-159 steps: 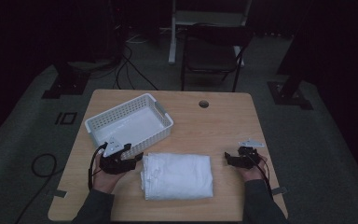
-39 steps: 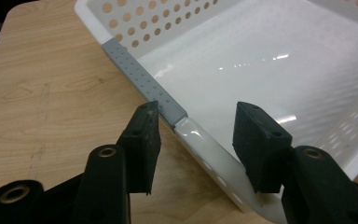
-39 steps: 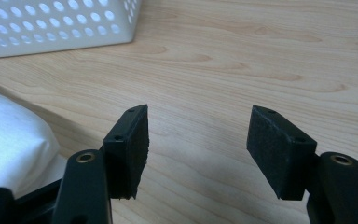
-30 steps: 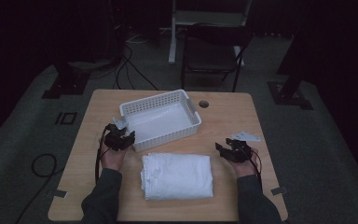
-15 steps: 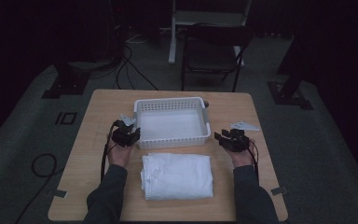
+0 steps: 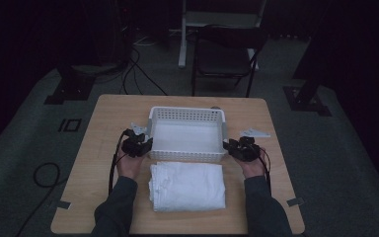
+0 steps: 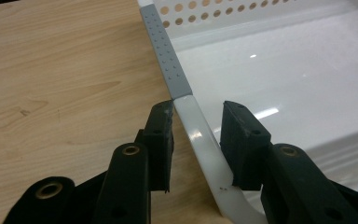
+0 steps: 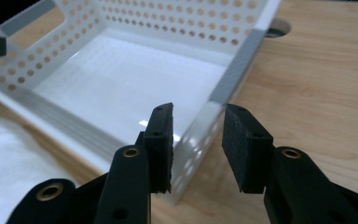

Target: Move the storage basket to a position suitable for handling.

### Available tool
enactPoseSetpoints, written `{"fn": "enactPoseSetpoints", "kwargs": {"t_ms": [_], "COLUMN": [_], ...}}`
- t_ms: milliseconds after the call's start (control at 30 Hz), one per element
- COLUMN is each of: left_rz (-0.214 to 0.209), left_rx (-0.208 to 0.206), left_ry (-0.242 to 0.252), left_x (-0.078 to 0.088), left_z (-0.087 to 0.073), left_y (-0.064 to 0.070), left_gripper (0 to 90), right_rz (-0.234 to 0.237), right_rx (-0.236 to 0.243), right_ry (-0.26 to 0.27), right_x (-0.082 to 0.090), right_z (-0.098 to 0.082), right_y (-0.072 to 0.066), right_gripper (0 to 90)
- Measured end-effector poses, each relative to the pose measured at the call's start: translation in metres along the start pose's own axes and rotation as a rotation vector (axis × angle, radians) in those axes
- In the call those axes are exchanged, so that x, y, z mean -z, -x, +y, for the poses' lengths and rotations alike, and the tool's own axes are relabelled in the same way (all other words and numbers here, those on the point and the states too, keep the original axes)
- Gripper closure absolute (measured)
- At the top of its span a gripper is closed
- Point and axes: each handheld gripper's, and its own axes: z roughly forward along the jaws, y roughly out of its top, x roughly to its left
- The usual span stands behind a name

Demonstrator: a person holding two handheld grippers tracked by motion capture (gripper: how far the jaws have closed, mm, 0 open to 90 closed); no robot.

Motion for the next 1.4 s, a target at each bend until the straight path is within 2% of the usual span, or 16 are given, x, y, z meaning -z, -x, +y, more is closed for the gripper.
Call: {"fn": "enactPoseSetpoints", "kwargs": {"t_ms": [67, 167, 333, 600, 767, 900, 1033, 1100, 1200, 1300, 1400], "left_rz": [-0.011, -0.017, 0.0, -0.003, 0.009, 0.005, 0.021, 0.022, 0.01, -0.019, -0.082], "left_rx": [0.005, 0.01, 0.016, 0.046, 0.041, 0.041, 0.056, 0.063, 0.064, 0.064, 0.079], "left_ry": [0.004, 0.01, 0.008, 0.018, 0.009, 0.009, 0.04, 0.055, 0.079, 0.097, 0.112], "left_x": [0.004, 0.008, 0.002, -0.011, -0.017, -0.018, -0.01, -0.004, 0.008, 0.021, 0.033], "left_z": [-0.003, -0.005, 0.001, 0.011, 0.017, 0.018, 0.018, 0.018, 0.015, 0.009, 0.001], "left_y": [0.0, -0.001, -0.003, -0.008, -0.008, -0.006, -0.008, -0.01, -0.011, -0.011, -0.011], "left_gripper": [63.3, 63.6, 64.8, 65.1, 65.0, 58.3, 46.1, 43.5, 41.0, 39.3, 38.1], "right_rz": [-0.008, -0.018, -0.049, -0.062, -0.07, -0.063, -0.051, -0.051, -0.057, -0.05, -0.039], "right_rx": [-0.003, -0.019, -0.002, -0.032, -0.041, -0.04, -0.052, -0.054, -0.031, -0.007, 0.02], "right_ry": [-0.018, -0.017, -0.018, -0.015, -0.019, -0.02, -0.002, 0.018, 0.028, 0.021, 0.016], "right_x": [-0.004, -0.006, -0.011, -0.024, -0.028, -0.029, -0.025, -0.019, -0.008, 0.002, 0.011], "right_z": [-0.001, 0.0, 0.008, 0.02, 0.025, 0.026, 0.026, 0.026, 0.025, 0.022, 0.018], "right_y": [-0.002, -0.002, -0.004, 0.006, 0.01, 0.012, 0.013, 0.012, 0.007, 0.001, -0.006], "right_gripper": [65.6, 67.5, 70.5, 71.4, 71.5, 70.7, 62.6, 57.3, 51.6, 46.6, 42.6]}}
